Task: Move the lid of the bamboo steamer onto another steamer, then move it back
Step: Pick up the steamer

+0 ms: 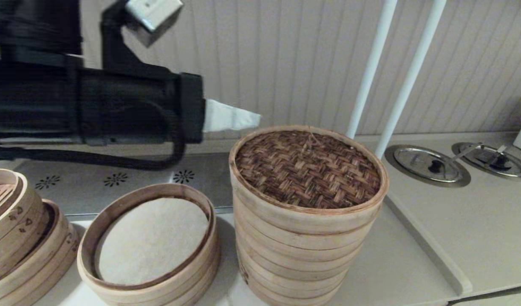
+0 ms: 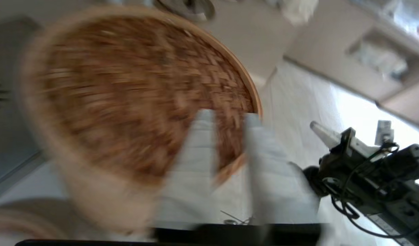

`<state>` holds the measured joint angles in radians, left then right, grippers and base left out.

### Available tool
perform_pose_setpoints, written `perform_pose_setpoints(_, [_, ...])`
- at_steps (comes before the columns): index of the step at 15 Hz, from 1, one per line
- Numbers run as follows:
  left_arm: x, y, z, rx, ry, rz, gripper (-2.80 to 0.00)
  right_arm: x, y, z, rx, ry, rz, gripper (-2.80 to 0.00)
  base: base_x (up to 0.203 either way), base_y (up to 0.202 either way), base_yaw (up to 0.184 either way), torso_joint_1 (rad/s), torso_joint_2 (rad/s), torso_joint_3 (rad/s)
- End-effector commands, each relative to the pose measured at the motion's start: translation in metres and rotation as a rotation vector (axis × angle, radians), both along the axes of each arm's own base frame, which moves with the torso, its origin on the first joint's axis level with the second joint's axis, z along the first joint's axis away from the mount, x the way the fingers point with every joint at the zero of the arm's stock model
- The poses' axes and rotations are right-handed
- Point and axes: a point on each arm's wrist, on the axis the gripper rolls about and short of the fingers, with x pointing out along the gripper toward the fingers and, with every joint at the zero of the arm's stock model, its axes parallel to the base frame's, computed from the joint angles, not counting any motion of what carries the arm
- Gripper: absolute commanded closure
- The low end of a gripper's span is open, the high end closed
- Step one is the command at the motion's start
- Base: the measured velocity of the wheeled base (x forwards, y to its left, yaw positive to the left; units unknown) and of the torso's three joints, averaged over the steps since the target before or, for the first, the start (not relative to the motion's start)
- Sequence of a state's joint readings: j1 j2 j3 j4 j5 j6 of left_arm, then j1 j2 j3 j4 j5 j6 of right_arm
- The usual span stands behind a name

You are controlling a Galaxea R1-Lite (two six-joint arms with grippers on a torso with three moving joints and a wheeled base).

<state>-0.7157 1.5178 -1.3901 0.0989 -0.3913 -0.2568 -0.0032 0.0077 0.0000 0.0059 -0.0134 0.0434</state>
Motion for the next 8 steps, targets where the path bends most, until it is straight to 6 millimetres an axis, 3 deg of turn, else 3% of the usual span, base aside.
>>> perform_pose_setpoints(1, [0.022,-0.045,-0.023,0.057,0.054,-0.038,-2.8,0.0,0.0,-0.001,0.001,0.003,0.0,0.0,0.0,0.0,0.0,0.0,0.0,0.0])
perform_pose_setpoints(8, [0.04,-0.111,-0.056,0.237,-0.101,0.093,-2.8,0.0,0.0,-0.001,0.0,0.003,0.0,0.0,0.0,0.0,0.0,0.0,0.0,0.0])
